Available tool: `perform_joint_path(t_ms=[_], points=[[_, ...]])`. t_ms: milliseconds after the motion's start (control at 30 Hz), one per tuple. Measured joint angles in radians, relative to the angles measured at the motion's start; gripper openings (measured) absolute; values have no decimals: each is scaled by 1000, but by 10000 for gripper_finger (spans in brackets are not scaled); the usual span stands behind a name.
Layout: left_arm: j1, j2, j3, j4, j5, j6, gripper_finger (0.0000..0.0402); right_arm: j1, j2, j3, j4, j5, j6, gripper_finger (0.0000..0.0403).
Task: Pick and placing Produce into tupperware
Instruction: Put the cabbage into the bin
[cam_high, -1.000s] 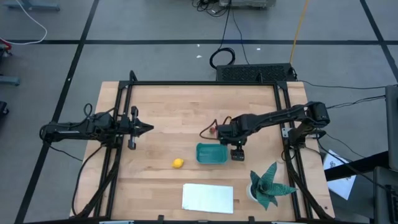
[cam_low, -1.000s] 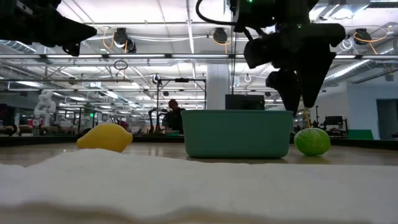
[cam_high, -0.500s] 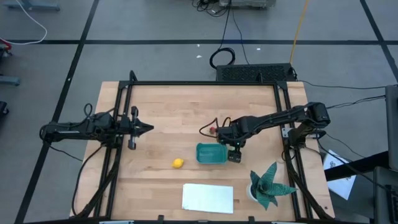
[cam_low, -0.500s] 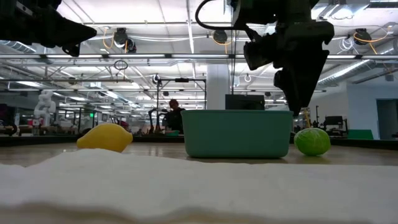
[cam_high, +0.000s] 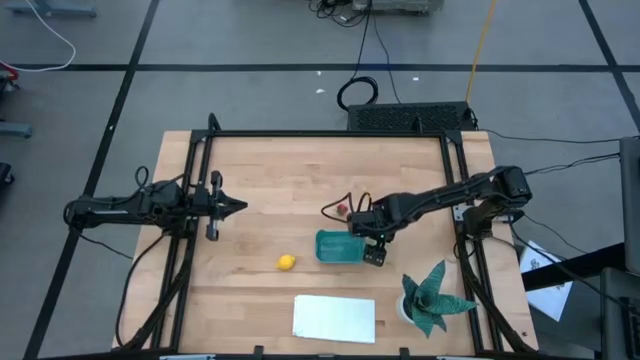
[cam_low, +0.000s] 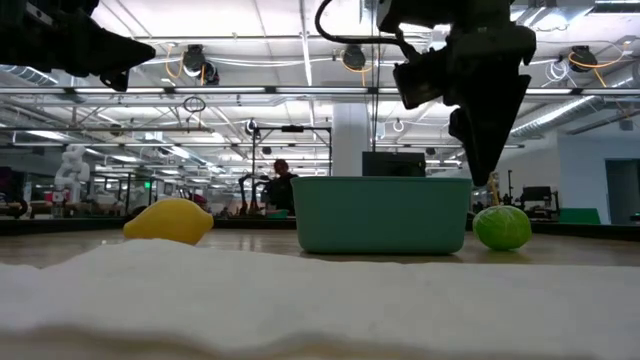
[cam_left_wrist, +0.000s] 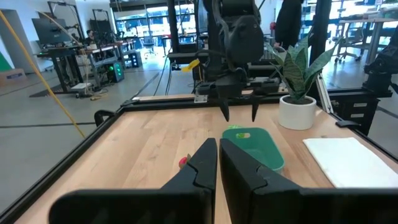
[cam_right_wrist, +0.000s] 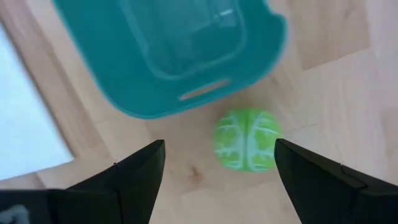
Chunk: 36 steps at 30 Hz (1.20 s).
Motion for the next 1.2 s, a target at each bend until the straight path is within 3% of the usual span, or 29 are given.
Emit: perform_joint_path(t_ms=[867, 1200], points=[[0, 0, 0, -16, 0, -3, 24, -16, 1, -90, 62, 20, 20, 316], [0, 0, 0, -18, 0, -3, 24, -63, 1, -150, 91, -42, 104, 318]])
